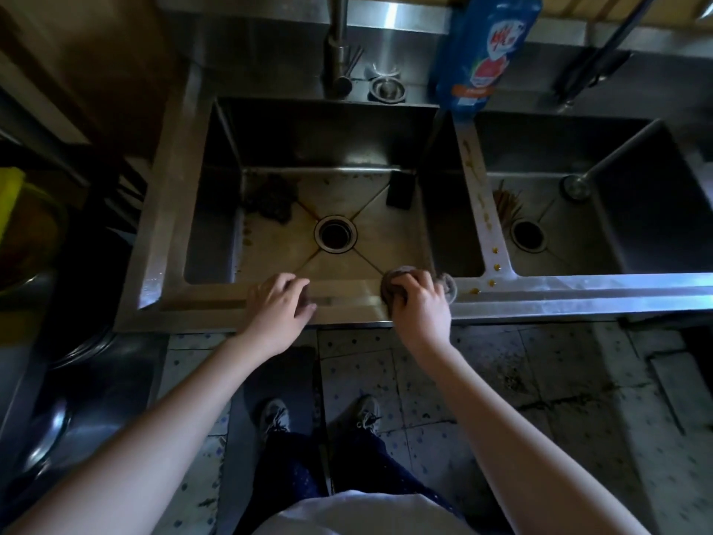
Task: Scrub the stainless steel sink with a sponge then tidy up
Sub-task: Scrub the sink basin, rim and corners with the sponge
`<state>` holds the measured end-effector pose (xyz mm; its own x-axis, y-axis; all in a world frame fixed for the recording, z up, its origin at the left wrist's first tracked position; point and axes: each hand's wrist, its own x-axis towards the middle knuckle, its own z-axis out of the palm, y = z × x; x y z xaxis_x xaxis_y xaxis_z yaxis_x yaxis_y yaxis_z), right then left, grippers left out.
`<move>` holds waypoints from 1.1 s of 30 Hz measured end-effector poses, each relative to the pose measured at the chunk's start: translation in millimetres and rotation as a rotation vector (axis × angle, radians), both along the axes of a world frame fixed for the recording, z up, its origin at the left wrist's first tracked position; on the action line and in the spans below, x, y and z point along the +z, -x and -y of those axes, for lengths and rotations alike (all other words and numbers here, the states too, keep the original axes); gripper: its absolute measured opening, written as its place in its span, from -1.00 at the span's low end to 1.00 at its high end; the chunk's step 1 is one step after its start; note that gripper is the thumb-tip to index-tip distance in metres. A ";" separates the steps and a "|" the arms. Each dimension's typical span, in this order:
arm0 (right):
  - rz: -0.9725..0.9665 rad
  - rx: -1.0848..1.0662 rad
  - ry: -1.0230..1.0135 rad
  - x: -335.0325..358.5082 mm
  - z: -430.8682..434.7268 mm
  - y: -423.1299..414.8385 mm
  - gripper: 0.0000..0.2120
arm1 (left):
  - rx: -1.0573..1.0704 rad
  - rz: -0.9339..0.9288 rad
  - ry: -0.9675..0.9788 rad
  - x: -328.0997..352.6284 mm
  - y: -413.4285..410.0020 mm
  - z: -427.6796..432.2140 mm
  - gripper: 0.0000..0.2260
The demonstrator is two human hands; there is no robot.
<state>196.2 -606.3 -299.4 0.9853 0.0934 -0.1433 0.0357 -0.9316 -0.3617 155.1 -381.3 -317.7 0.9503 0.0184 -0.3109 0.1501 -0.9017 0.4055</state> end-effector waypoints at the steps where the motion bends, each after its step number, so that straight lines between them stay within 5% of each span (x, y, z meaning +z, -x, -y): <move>1: 0.009 0.031 0.000 0.0 -1.2 0.7 -0.70 | -0.006 -0.006 0.002 -0.4 -3.1 6.6 -0.56; 7: 0.037 0.162 -0.007 -3.0 18.3 -3.9 -0.73 | -0.035 -0.042 0.010 -4.9 -19.0 45.5 -0.50; 20: 0.103 0.016 0.008 -7.7 150.7 -31.7 -0.73 | -0.014 -0.053 -0.094 -11.0 -34.4 80.6 -0.54; 33: 0.089 0.075 -0.030 -11.8 87.6 -13.9 -0.72 | -0.109 -0.042 -0.039 -4.7 -31.4 119.2 -0.45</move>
<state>210.1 -693.8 -311.2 0.9840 0.1705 -0.0516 0.1384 -0.9140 -0.3814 186.5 -500.6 -322.4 0.9334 -0.0716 -0.3515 0.0663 -0.9285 0.3653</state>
